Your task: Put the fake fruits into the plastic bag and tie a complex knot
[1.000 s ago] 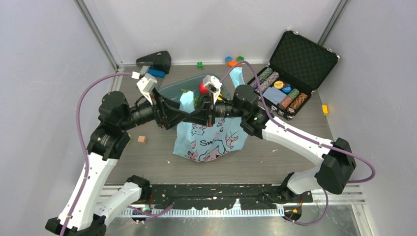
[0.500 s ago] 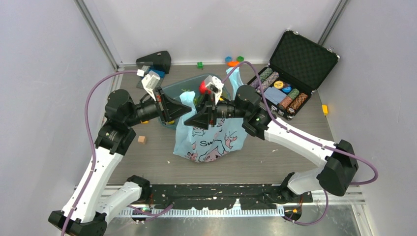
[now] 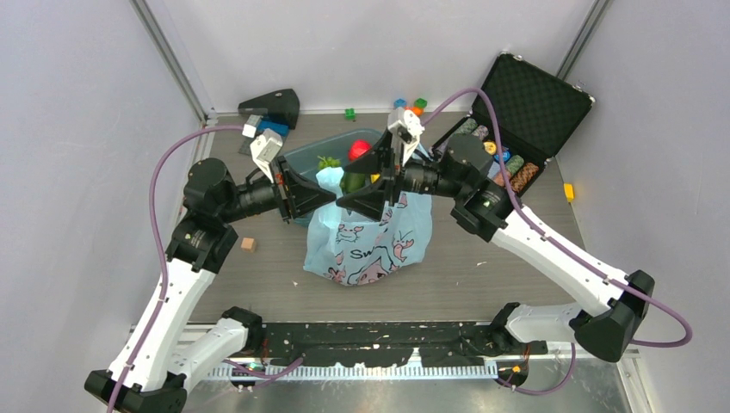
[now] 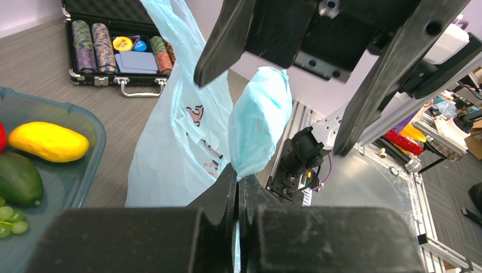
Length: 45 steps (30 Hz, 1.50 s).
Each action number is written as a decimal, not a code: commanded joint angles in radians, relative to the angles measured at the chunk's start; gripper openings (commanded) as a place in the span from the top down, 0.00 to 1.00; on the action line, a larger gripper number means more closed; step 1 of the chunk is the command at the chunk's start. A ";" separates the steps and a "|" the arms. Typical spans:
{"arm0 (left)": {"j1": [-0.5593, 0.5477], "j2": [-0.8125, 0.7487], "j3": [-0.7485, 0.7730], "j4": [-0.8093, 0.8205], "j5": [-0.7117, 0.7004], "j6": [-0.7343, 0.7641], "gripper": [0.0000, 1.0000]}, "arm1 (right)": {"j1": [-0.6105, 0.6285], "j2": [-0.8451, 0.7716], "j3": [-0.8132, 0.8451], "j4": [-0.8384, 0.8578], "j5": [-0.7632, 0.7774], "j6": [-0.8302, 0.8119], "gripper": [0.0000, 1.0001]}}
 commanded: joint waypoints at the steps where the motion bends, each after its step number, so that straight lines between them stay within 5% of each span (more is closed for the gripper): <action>1: 0.004 -0.018 -0.004 0.047 0.033 0.022 1.00 | 0.007 0.007 0.114 -0.078 0.078 0.016 0.11; 17: 0.005 -0.011 -0.017 0.060 0.036 0.020 1.00 | 0.060 0.086 0.166 -0.022 0.060 0.077 0.31; 20: 0.005 -0.009 -0.017 0.062 0.043 0.022 1.00 | 0.061 0.093 0.163 -0.013 0.069 0.084 0.41; 26: 0.005 -0.016 -0.019 0.027 0.069 0.066 1.00 | 0.062 0.098 0.167 0.007 0.089 0.105 0.91; 30: 0.004 -0.012 -0.026 0.057 0.106 0.056 0.51 | 0.063 0.093 0.165 0.015 0.086 0.105 0.95; 33: 0.004 0.008 -0.049 0.150 0.131 0.030 0.33 | 0.063 0.092 0.159 0.024 0.072 0.109 0.95; 45: 0.005 0.087 -0.124 0.393 0.220 -0.123 0.59 | 0.063 0.084 0.159 0.028 0.083 0.113 0.95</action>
